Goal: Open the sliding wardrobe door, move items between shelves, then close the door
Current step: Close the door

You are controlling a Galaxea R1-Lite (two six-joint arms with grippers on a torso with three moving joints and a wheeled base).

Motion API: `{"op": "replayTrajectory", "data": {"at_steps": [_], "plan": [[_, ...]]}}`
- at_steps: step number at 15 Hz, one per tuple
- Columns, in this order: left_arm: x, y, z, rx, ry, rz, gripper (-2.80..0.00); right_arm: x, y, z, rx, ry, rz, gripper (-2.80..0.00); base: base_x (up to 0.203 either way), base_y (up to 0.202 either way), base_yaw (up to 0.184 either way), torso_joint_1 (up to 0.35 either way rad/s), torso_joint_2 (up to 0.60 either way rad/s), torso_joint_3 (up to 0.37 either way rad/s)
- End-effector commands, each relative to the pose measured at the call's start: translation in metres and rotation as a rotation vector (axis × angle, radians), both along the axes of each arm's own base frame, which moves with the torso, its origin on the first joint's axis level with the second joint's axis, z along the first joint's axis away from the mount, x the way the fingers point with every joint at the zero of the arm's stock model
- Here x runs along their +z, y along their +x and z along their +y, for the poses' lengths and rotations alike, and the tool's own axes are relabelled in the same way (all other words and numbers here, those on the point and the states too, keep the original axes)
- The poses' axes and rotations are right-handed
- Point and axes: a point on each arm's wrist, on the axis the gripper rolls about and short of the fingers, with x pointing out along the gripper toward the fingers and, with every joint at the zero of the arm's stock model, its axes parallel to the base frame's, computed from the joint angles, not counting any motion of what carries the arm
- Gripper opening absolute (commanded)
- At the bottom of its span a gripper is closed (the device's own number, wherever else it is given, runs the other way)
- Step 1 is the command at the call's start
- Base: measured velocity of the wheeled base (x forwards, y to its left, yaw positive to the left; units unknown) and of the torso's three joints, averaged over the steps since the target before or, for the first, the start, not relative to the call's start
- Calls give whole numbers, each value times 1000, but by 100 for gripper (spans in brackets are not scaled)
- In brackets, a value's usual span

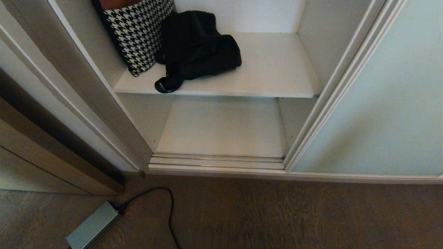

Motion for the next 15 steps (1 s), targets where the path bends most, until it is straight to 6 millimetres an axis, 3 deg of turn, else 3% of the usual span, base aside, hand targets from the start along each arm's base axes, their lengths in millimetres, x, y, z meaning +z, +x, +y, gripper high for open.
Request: {"op": "replayTrajectory", "data": {"at_steps": [1,10,12,14,15], "plan": [[0,0,0,0,0,2,-280,0,0,0,0,0,-1,-280,0,0,0,0,0,0],[0,0,0,0,0,3,-280,5,-2,0,-1,-18,4,-280,0,0,0,0,0,0],[0,0,0,0,0,3,-280,44,-11,0,2,-4,-15,-280,0,0,0,0,0,0],[0,0,0,0,0,3,-280,107,-18,0,10,44,-43,-280,0,0,0,0,0,0],[0,0,0,0,0,2,-280,138,-13,0,18,65,-19,-280,0,0,0,0,0,0]]}}
